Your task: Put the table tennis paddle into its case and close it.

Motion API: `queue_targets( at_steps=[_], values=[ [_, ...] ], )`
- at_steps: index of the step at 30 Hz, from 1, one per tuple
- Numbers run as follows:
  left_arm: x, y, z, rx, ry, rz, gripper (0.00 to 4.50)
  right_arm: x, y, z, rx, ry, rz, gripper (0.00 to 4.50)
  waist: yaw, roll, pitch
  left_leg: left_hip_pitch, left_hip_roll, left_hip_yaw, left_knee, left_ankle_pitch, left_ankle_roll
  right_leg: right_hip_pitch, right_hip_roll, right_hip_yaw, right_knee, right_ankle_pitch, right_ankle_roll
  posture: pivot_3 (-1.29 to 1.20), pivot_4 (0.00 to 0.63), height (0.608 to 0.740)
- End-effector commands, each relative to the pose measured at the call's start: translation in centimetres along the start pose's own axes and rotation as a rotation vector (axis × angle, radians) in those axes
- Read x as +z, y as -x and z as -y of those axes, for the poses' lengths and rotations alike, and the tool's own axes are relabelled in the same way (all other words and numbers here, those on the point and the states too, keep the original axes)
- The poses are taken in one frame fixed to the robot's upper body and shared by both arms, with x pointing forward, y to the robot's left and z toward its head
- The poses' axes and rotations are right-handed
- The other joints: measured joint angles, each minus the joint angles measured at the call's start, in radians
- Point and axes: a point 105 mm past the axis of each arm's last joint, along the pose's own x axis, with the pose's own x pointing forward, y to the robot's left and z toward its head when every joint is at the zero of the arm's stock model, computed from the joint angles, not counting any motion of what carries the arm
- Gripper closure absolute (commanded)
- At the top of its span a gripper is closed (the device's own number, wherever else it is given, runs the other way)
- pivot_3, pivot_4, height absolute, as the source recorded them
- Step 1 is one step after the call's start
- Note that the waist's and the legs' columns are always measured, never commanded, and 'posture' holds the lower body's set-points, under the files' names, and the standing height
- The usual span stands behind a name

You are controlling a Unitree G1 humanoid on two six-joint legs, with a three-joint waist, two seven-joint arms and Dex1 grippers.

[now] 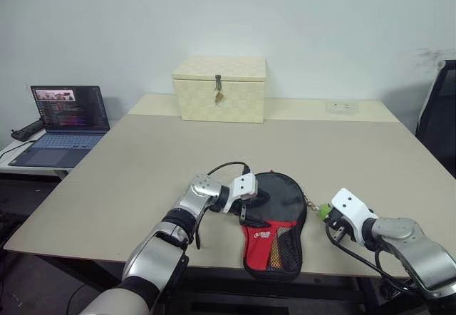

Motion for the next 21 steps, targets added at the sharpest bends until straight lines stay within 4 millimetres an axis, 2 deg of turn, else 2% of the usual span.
queue_targets(
  at_steps=[1,7,12,15,21],
  values=[
    [-3.5,-1.0,2.5,-0.076,0.074,-0.116,0.0,1.0,1.6,-0.1,0.011,0.023,0.027,4.46,0.001,0.0,0.0,0.0,0.0,0.0,0.0,0.0,0.0,0.0,0.0,0.0,0.0,0.0,0.0,0.0,0.15,0.74],
    [-3.5,-1.7,3.1,-0.099,0.126,-0.101,0.0,0.6,4.2,-2.4,0.096,0.059,0.016,4.46,0.011,0.0,-0.002,0.0,-0.001,-0.001,0.001,0.0,0.0,0.002,-0.001,-0.002,-0.001,0.0,0.0,0.0,0.15,0.74],
    [-3.5,-2.2,3.3,-0.102,0.147,-0.091,0.0,0.1,6.4,-6.0,0.236,0.083,-0.002,4.46,0.013,-0.002,-0.005,-0.001,-0.001,-0.002,0.001,0.0,0.0,0.003,-0.001,-0.003,-0.003,0.0,0.001,0.0,0.15,0.74],
    [-3.5,-2.3,3.3,-0.101,0.147,-0.094,0.0,-0.1,7.1,-7.2,0.292,0.101,-0.01,4.46,0.013,-0.003,-0.006,-0.001,-0.001,-0.002,0.001,0.0,0.0,0.003,-0.001,-0.003,-0.004,0.0,0.001,0.0,0.15,0.74],
    [-3.2,-2.8,3.1,-0.094,0.142,-0.093,0.0,0.3,9.3,-12.0,0.531,0.18,0.012,4.46,0.019,-0.003,-0.008,-0.002,-0.001,-0.003,0.001,0.0,0.0,0.004,-0.001,-0.005,-0.007,0.001,0.002,0.0,0.15,0.74]
  ],
)
